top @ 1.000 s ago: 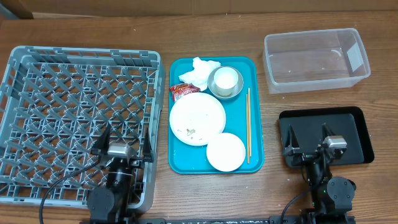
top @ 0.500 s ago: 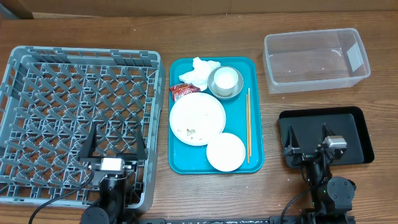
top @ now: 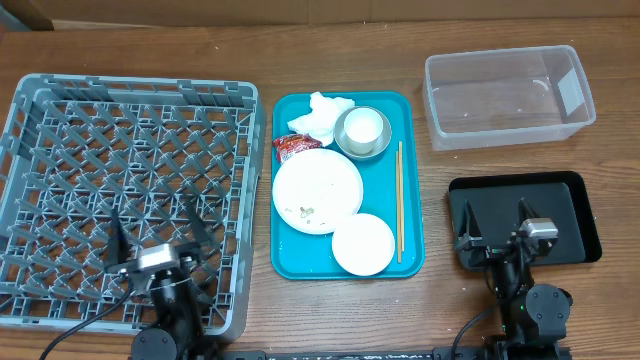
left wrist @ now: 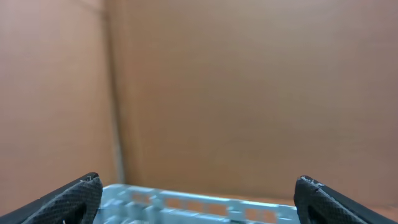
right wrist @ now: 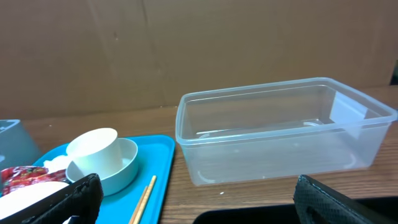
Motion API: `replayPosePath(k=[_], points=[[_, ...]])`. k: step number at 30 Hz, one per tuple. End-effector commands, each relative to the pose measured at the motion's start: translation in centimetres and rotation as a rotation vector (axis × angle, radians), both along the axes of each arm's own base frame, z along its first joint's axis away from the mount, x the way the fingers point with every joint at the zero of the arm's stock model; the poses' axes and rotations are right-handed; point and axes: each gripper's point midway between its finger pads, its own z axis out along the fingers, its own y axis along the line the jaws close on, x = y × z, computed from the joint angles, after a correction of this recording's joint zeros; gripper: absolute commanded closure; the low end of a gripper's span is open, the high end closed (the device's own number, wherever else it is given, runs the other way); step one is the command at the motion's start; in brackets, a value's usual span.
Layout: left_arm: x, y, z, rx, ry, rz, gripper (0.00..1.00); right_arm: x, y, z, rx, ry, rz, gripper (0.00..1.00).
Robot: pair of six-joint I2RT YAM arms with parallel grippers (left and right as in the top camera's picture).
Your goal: Sort waste into correct bins and load items into the dishwasher
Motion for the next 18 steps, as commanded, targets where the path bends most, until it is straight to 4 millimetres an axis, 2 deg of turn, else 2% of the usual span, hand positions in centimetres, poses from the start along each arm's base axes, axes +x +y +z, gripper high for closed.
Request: replayPosePath(k=[1,9,14,16,18], points=[[-0.8,2.3,-0.5,-0.039,0.011,0.140,0.00,0.0,-0.6,-0.1,-0.008,-0.006,-0.031,0.00],[0.2,2.2,-3.9,-0.023,0.164,0.143,0.00,0.0,-0.6,-0.1,-0.008,-0.006,-0.031,0.00],[0.3,2.3,-4.0,-0.022,0.171,0.143,0.00,0.0,-0.6,0.0,-0.008,-0.012,-0.031,0.00],[0.3,2.2,-4.2,-0.021,0.179,0.143,0.00,0.0,-0.5,1.8,-0.003,-0.085,-0.029,0.00],[0.4,2.2,-4.8,-0.018,0.206,0.144,0.00,-0.4,0.3,4.7,0.005,-0.204,0.019,0.00]])
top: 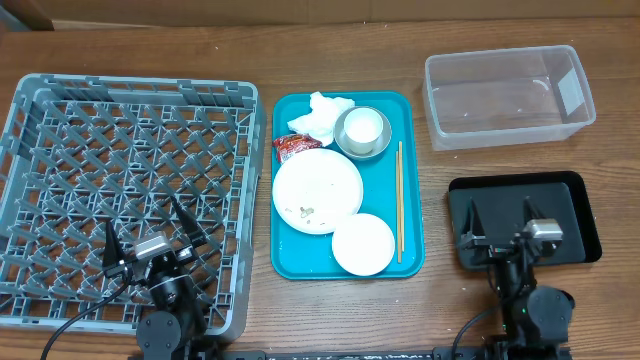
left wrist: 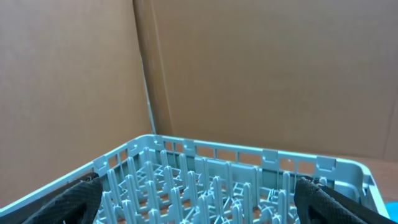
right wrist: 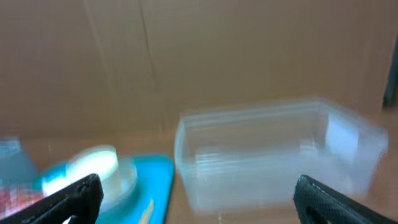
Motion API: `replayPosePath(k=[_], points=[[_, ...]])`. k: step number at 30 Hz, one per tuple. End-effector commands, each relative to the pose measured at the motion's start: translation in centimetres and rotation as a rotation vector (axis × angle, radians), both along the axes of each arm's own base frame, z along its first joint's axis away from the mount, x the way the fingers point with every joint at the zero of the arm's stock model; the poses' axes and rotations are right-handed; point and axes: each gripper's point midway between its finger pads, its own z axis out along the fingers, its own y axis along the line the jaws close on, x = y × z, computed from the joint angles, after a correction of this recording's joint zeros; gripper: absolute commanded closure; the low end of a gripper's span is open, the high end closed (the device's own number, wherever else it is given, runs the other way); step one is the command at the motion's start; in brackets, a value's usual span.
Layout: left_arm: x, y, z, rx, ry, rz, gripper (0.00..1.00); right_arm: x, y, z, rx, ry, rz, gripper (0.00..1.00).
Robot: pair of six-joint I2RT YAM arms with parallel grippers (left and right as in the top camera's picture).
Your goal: Sort waste into correct bins and load items into the dishwasher
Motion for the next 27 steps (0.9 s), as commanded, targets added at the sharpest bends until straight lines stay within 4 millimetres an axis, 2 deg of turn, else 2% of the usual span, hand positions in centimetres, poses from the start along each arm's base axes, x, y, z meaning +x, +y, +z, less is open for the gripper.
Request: replayPosePath(k=[1,4,8,10,12,16,20,23,27], points=[[0.0,0.2,-0.6,0.013,0.030,0.016,0.00,-0.5,0.7,2.6,-0.001,-0.120,0.040,0.00],[0.2,0.2,-2.3,0.017,0.102,0.016,0.00,-2.3,0.6,7.6,0.002,-0.334,0.039,0.00],[0.2,0.2,-5.7,0.025,0.255,0.015,0.00,-6.2,0.5,13.5,0.004,-0.624,0.037,0.00],[0.3,0.2,-5.5,0.025,0.244,0.015,0.00,-8.1,0.4,15.6,0.003,-0.740,0.035,0.00],[0.3,0.2,-5.7,0.025,0.252,0.015,0.00,-9.1,0.4,17.2,0.003,-0.795,0.035,0.00],[0.3,0.2,-5.7,0.025,0.252,0.015,0.00,-8.8,0.8,20.4,-0.009,-0.792,0.058,0.00],[0.3,0.2,-5.6,0.025,0.252,0.015,0.00,-5.7,3.0,23.7,-0.070,-0.686,0.165,0.00],[0.3,0.2,-5.7,0.025,0.252,0.015,0.00,-1.3,5.6,25.9,-0.151,-0.549,0.300,0.00],[0.3,0.2,-5.6,0.025,0.252,0.015,0.00,5.2,9.4,27.2,-0.196,-0.304,0.540,0.00]])
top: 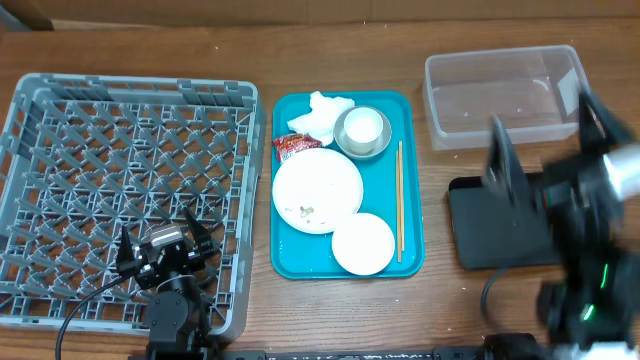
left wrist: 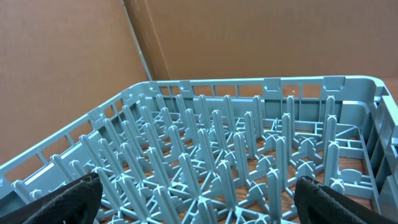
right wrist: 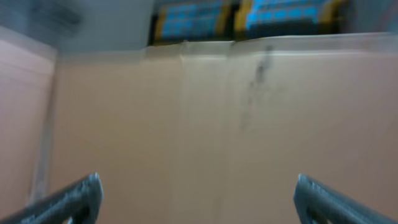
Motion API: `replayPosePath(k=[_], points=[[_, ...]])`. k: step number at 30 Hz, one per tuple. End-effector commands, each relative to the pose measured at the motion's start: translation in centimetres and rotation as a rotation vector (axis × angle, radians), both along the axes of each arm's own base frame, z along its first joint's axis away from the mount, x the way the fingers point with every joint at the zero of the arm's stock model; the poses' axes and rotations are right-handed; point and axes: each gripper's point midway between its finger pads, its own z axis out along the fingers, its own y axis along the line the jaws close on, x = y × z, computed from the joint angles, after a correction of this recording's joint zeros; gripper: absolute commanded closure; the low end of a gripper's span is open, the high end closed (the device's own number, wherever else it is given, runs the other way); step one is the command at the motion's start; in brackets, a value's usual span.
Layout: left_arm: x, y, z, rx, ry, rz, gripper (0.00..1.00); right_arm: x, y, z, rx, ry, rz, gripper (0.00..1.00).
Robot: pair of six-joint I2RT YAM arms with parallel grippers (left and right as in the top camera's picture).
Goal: Sort waste into correct bins and load items into the dishwasher
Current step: 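Reach the right gripper to the tray and grasp the white tissue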
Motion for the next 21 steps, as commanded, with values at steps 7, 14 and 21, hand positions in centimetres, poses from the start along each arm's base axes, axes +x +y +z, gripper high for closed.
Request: replayPosePath(k=[7,14,21], points=[[-0.1,0.1,0.0,0.014,0.003,0.006,0.00,11.4,6.7,-1.7,-0.189,0.662,0.404,0.00],[-0.1,0.1,0.0,0.014,0.003,0.006,0.00,14.7,9.9,-5.8,0.044,1.029,0.654,0.00],[-0.1,0.1,0.0,0.014,0.003,0.006,0.00,18.2,13.2,-8.6,0.085,1.080,0.586,0.00]])
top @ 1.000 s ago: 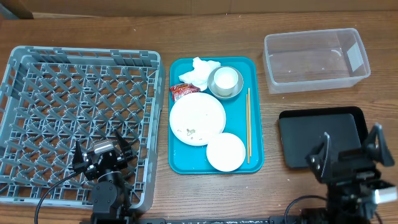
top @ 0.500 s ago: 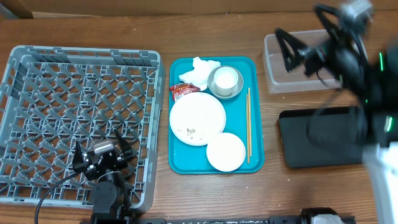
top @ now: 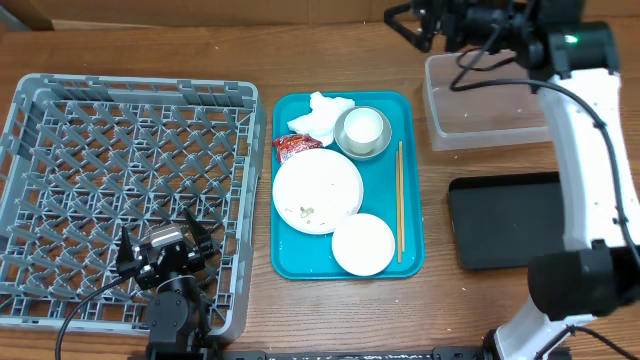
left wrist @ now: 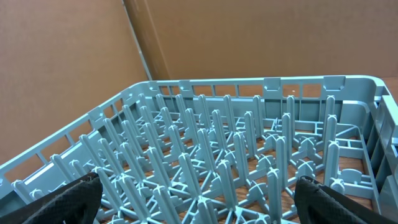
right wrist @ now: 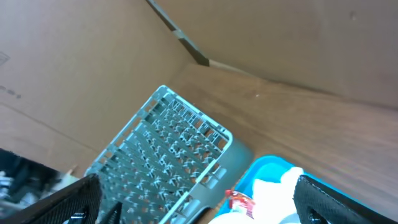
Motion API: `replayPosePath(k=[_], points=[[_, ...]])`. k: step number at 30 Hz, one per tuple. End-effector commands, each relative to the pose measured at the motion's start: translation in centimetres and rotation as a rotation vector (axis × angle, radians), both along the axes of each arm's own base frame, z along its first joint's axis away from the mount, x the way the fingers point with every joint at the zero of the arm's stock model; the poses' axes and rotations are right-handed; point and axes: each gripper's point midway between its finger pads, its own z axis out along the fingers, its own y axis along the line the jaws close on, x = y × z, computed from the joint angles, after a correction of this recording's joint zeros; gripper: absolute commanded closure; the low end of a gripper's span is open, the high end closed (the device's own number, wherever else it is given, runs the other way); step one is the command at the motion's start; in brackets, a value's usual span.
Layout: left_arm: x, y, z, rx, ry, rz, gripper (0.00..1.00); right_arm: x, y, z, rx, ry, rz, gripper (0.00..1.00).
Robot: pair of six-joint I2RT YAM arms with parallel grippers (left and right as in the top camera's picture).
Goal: Sort waste into correct bins and load items into the dishwasher
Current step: 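Reach the right gripper to the tray and grasp the white tissue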
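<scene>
A blue tray (top: 410,180) holds a crumpled white napkin (top: 322,115), a red wrapper (top: 296,146), a cup in a metal bowl (top: 362,130), a large dirty plate (top: 318,190), a small plate (top: 362,243) and chopsticks (top: 400,200). The grey dish rack (top: 130,190) lies to its left. My right gripper (top: 412,22) is open and raised high at the back, by the clear bin (top: 500,100); its camera looks down on the rack (right wrist: 168,149), napkin (right wrist: 273,186) and wrapper (right wrist: 239,202). My left gripper (top: 160,240) stands open low over the rack's (left wrist: 217,137) front edge.
A flat black bin (top: 505,222) lies at the front right, below the clear bin. Brown cardboard walls stand behind the table. The right arm's white links (top: 590,150) stretch over the right side of the table.
My right arm was a blur above the black bin; now it stands high at the back over the clear bin, its camera facing the rack and tray. The left arm has not moved.
Both grippers were open at the table's front edge, the left by the rack, the right by the black bin. The left camera then faced down onto the rack. The right arm was then above the black bin and now stands at the back. Nothing on the tray has moved.
</scene>
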Motion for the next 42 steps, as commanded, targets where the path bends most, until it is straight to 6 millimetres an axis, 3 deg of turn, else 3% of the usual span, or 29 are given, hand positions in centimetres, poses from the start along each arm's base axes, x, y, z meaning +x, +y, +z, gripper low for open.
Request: replayPosePath(k=[1,4,7,11,17,19,21,24,29,36,42], points=[[-0.1,0.1,0.0,0.014,0.004,0.007,0.00,0.8,2.1,0.5,-0.035,0.040,-0.134,0.00],[-0.1,0.1,0.0,0.014,0.004,0.007,0.00,2.3,3.2,-1.4,-0.179,0.028,-0.350,0.00],[-0.1,0.1,0.0,0.014,0.004,0.007,0.00,2.3,5.3,-3.3,-0.358,-0.042,-0.463,0.00],[-0.1,0.1,0.0,0.014,0.004,0.007,0.00,0.2,11.0,-8.2,-0.638,-0.190,-0.255,0.02],[-0.1,0.1,0.0,0.014,0.004,0.007,0.00,0.1,14.7,-14.7,-0.796,-0.188,-0.219,0.00],[-0.1,0.1,0.0,0.014,0.004,0.007,0.00,0.0,15.1,-16.6,-0.824,-0.164,-0.200,0.00],[-0.1,0.1,0.0,0.014,0.004,0.007,0.00,0.1,15.1,-18.4,-0.852,-0.138,-0.186,0.07],[-0.1,0.1,0.0,0.014,0.004,0.007,0.00,0.1,14.7,-20.6,-0.892,-0.101,-0.172,0.32],[-0.1,0.1,0.0,0.014,0.004,0.007,0.00,-0.7,14.0,-23.7,-0.984,-0.060,-0.100,0.35],[-0.1,0.1,0.0,0.014,0.004,0.007,0.00,-2.9,12.1,-30.6,-1.216,-0.025,0.157,0.23],[-0.1,0.1,0.0,0.014,0.004,0.007,0.00,-2.5,11.6,-32.2,-1.275,-0.035,0.173,0.23]])
